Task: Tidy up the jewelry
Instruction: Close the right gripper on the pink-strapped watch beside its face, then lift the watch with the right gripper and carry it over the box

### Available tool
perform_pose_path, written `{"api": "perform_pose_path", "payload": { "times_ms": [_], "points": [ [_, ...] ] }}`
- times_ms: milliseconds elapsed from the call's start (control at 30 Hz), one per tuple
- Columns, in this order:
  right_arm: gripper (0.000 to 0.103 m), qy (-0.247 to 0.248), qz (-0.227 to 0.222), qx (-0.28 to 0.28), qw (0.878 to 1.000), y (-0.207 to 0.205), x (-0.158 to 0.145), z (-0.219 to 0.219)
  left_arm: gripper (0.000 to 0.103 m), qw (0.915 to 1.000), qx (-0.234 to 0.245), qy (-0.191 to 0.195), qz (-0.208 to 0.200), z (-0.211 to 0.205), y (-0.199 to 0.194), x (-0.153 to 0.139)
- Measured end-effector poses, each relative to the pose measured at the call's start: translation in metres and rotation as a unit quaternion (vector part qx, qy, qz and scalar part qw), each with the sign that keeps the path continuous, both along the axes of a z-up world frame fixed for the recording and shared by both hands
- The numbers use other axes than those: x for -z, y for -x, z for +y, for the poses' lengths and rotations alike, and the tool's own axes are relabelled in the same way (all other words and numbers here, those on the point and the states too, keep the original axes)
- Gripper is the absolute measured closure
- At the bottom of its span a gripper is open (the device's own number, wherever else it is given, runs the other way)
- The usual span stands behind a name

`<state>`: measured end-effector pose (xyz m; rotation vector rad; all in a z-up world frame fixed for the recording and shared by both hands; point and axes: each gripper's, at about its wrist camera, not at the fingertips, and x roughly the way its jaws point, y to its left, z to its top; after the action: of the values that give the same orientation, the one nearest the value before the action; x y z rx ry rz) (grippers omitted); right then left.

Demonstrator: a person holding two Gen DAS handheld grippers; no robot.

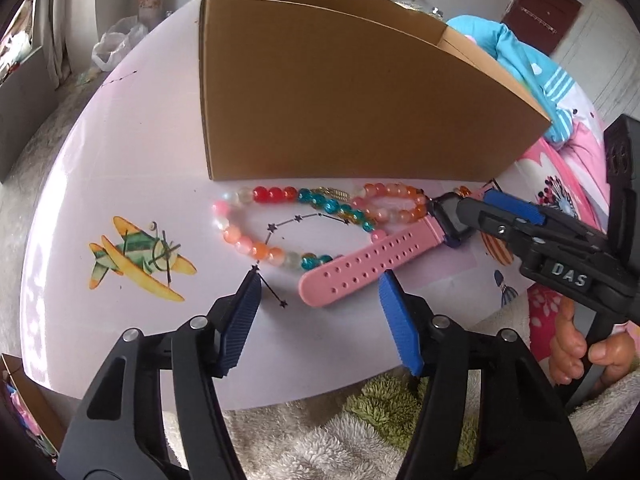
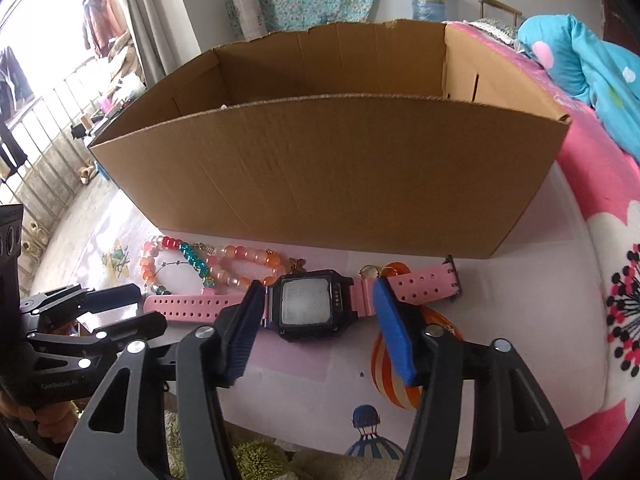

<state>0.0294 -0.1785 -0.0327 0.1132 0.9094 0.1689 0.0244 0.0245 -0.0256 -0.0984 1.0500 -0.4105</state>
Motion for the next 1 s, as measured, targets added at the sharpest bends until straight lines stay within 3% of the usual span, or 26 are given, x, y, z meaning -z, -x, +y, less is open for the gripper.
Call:
{"api": "perform_pose_path", "payload": {
  "times_ms": [100, 200, 300, 367, 467, 533, 700, 867, 1000],
  "points": [
    [0.057, -0.009, 0.012, 0.000, 1.000, -0.004, 0.007, -0.001, 0.050, 0.9999, 0.011, 0.004, 0.001, -0.001, -0.001, 0.000],
    [0.058, -0.005, 0.010, -0.004, 1.000, -0.003, 0.007, 0.000, 0.059, 0.9988, 0.033, 0.032, 0.018, -0.001, 0.000, -0.001],
    [0.058, -0.005, 0.011, 0.000, 1.000, -0.003, 0.008, -0.001, 0.059, 0.9974, 0.037, 0.057, 0.022, -0.002, 0.002, -0.003],
    [0.058, -0.008, 0.011, 0.004, 1.000, -0.003, 0.008, -0.003, 0.059, 0.9958, 0.039, 0.081, 0.020, 0.000, 0.005, -0.008],
    [0.058, -0.013, 0.012, 0.006, 1.000, -0.003, 0.008, -0.006, 0.059, 0.9873, 0.058, 0.147, 0.017, 0.003, 0.007, -0.018],
    [0.058, -0.012, 0.011, 0.006, 1.000, -0.003, 0.009, -0.007, 0.059, 0.9847, 0.064, 0.162, 0.013, 0.000, 0.007, -0.020],
    [0.058, -0.012, 0.009, 0.006, 1.000, -0.003, 0.009, -0.005, 0.063, 0.9918, 0.061, 0.112, 0.011, -0.016, 0.004, -0.008],
    [0.058, -0.023, 0.007, 0.007, 1.000, -0.004, 0.010, -0.009, 0.081, 0.9956, 0.057, 0.074, -0.001, -0.026, -0.002, -0.011],
    [0.058, -0.030, 0.002, 0.006, 1.000, -0.003, 0.009, -0.010, 0.095, 0.9979, 0.059, 0.016, -0.021, -0.036, 0.000, -0.012]
  ]
}}
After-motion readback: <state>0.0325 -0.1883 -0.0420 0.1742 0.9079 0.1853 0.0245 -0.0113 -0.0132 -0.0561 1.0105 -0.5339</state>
